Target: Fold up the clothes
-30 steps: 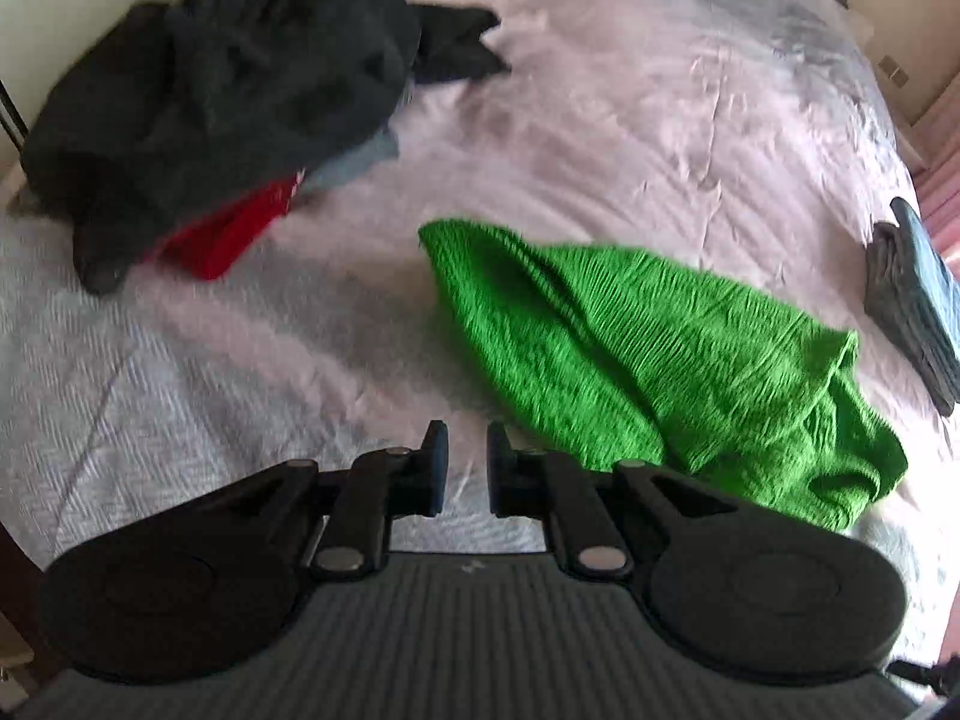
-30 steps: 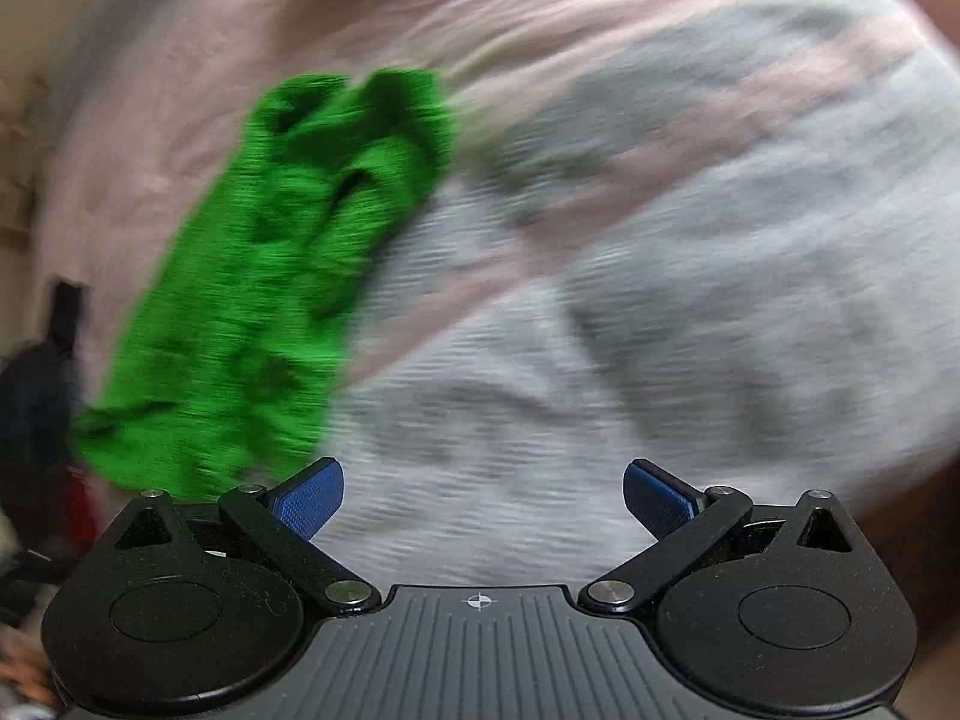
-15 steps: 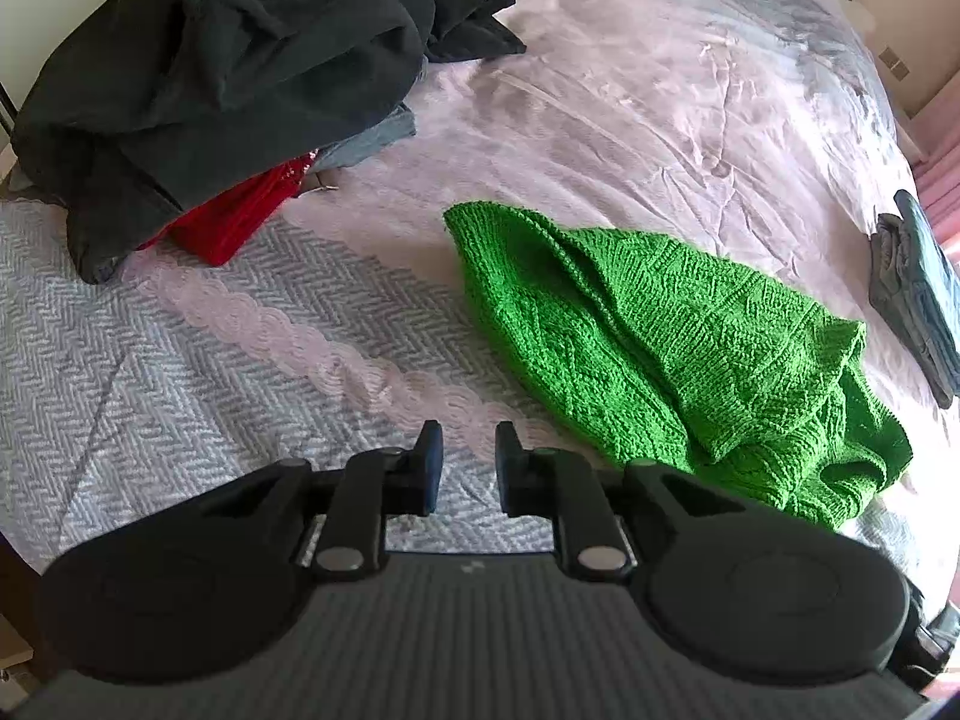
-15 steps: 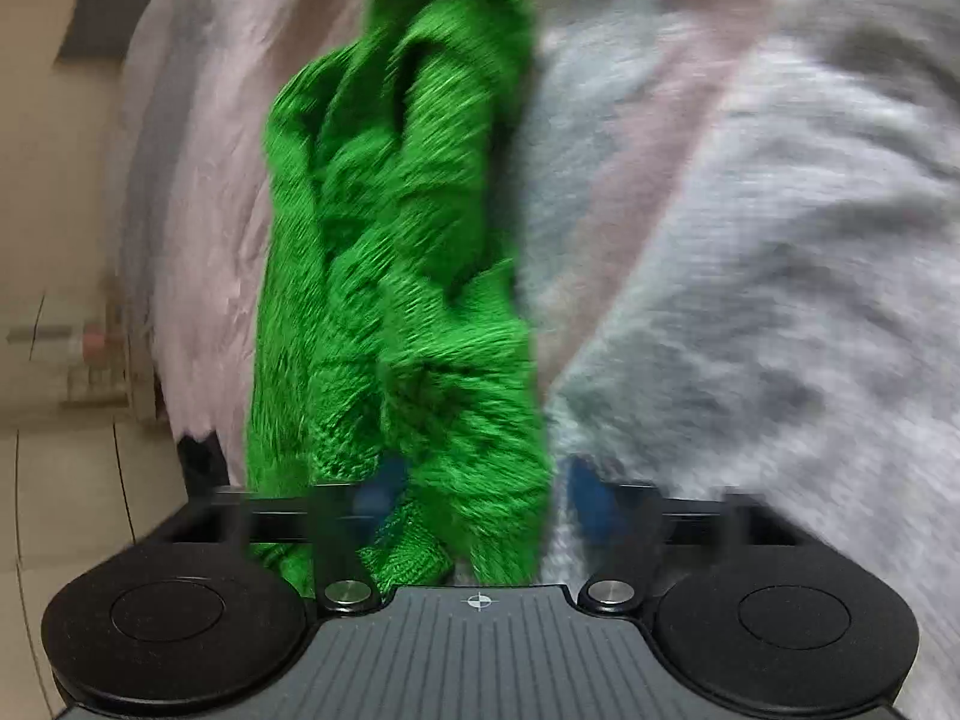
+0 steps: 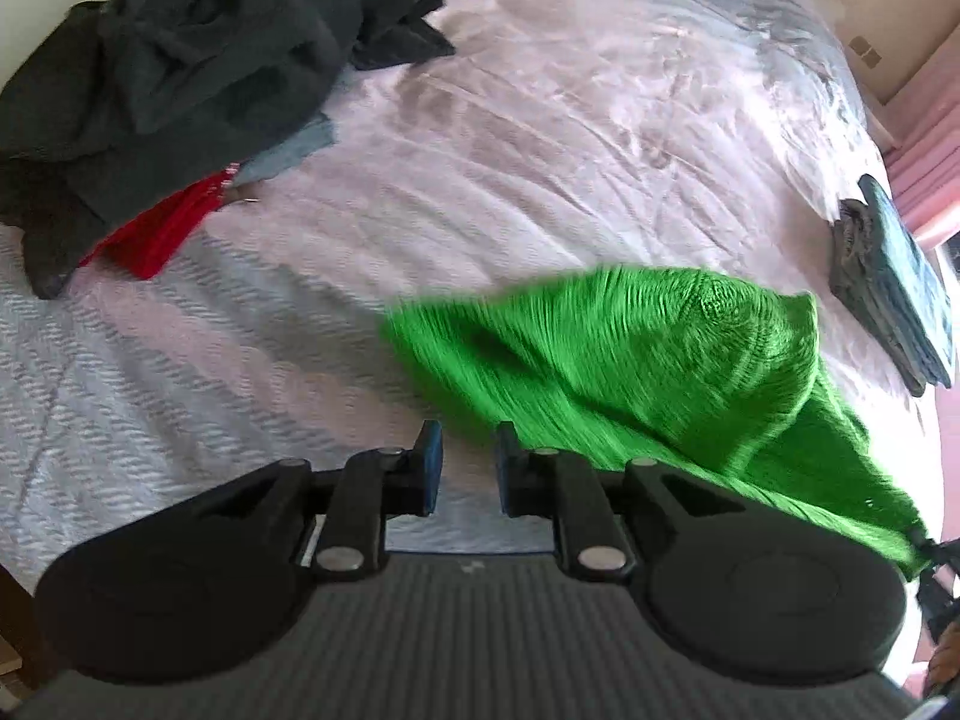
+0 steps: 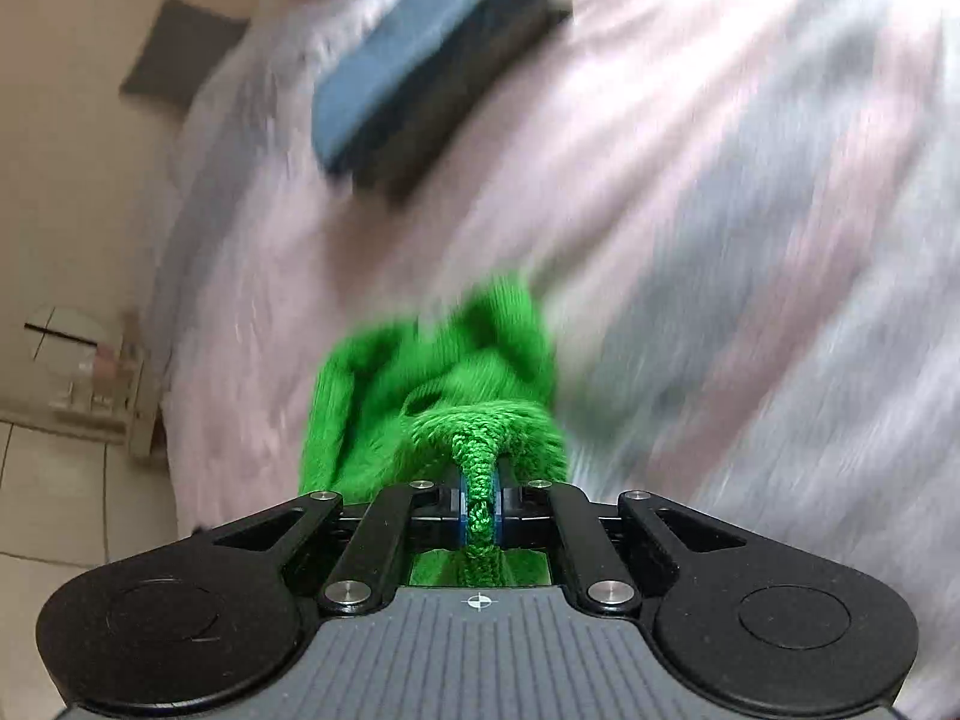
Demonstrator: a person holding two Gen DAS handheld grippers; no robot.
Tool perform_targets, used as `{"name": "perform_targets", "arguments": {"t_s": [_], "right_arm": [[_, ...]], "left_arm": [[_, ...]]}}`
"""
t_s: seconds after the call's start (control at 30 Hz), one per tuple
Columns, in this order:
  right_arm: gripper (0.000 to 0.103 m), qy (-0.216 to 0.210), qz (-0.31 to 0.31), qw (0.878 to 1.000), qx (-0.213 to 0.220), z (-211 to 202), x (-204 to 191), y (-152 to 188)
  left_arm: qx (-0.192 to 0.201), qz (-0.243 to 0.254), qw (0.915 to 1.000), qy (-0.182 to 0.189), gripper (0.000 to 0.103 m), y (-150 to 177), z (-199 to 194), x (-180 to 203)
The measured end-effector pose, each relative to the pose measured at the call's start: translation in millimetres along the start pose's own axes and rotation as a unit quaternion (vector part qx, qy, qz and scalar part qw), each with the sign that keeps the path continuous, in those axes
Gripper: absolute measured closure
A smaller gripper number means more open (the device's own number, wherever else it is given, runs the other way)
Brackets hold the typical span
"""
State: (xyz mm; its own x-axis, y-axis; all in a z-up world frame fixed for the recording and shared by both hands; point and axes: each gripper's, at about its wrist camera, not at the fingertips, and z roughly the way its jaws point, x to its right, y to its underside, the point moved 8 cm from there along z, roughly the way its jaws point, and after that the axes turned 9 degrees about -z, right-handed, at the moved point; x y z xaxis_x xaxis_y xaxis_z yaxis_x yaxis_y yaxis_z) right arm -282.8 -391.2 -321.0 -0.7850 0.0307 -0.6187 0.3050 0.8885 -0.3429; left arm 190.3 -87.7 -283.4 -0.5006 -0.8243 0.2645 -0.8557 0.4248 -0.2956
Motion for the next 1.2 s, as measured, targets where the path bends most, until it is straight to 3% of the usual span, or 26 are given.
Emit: {"name": "perform_targets", "arguments": {"t_s": [0.17, 0.27, 0.33, 0.37, 0.4, 0.53, 0.57, 0.67, 0.73, 0.83, 0.87, 0.9, 0.97, 1.07, 1.13, 1.2], "right_arm": [[0.097, 0.039, -0.067, 0.994, 0.082, -39, -2, -79], [0.097, 0.111, -0.102, 0.979, 0.135, -53, 9, -107], [0.075, 0.168, -0.091, 0.971, 0.142, -52, 22, -109], [0.031, 0.194, -0.078, 0.968, 0.138, -52, 31, -107], [0.012, 0.204, -0.059, 0.967, 0.143, -55, 38, -98], [0.012, 0.131, 0.057, 0.986, 0.084, -52, 63, -23], [0.013, 0.106, 0.107, 0.987, 0.054, -47, 68, 11], [0.037, 0.034, 0.224, 0.973, -0.035, -32, 64, 109], [0.039, 0.006, 0.274, 0.958, -0.089, -28, 58, 164], [0.039, -0.014, 0.304, 0.942, -0.143, -7, 37, 215], [0.04, -0.011, 0.305, 0.94, -0.151, 0, 31, 226], [0.049, -0.008, 0.307, 0.939, -0.153, 7, 28, 233], [0.058, -0.022, 0.309, 0.94, -0.139, 21, 21, 240], [0.058, 0.006, 0.305, 0.941, -0.15, 45, 20, 253], [0.096, 0.005, 0.305, 0.941, -0.147, 52, 18, 256], [0.098, 0.011, 0.254, 0.955, -0.152, 47, 12, 250]], "left_arm": [[-0.014, 0.031, 0.9989, 0.033, 0.087, 13, 1, 44], [-0.025, 0.05, 0.9974, 0.045, 0.084, 23, 4, 66], [-0.036, 0.061, 0.9963, 0.048, 0.084, 30, 10, 78], [-0.042, 0.067, 0.9957, 0.048, 0.084, 33, 13, 83], [-0.047, 0.072, 0.9952, 0.048, 0.084, 34, 17, 87], [-0.064, 0.092, 0.9925, 0.049, 0.084, 35, 29, 102], [-0.068, 0.097, 0.9917, 0.05, 0.083, 34, 32, 105], [-0.077, 0.118, 0.9887, 0.052, 0.081, 30, 37, 113], [-0.082, 0.133, 0.9863, 0.053, 0.081, 26, 41, 118], [-0.09, 0.156, 0.9818, 0.059, 0.081, 20, 44, 123], [-0.092, 0.163, 0.9805, 0.06, 0.081, 18, 44, 124], [-0.092, 0.169, 0.9794, 0.061, 0.08, 16, 44, 123], [-0.093, 0.178, 0.9775, 0.064, 0.078, 13, 44, 122], [-0.099, 0.18, 0.9767, 0.062, 0.077, 13, 44, 115], [-0.106, 0.178, 0.9766, 0.057, 0.077, 15, 44, 109], [-0.109, 0.178, 0.9762, 0.058, 0.077, 16, 42, 105]]}}
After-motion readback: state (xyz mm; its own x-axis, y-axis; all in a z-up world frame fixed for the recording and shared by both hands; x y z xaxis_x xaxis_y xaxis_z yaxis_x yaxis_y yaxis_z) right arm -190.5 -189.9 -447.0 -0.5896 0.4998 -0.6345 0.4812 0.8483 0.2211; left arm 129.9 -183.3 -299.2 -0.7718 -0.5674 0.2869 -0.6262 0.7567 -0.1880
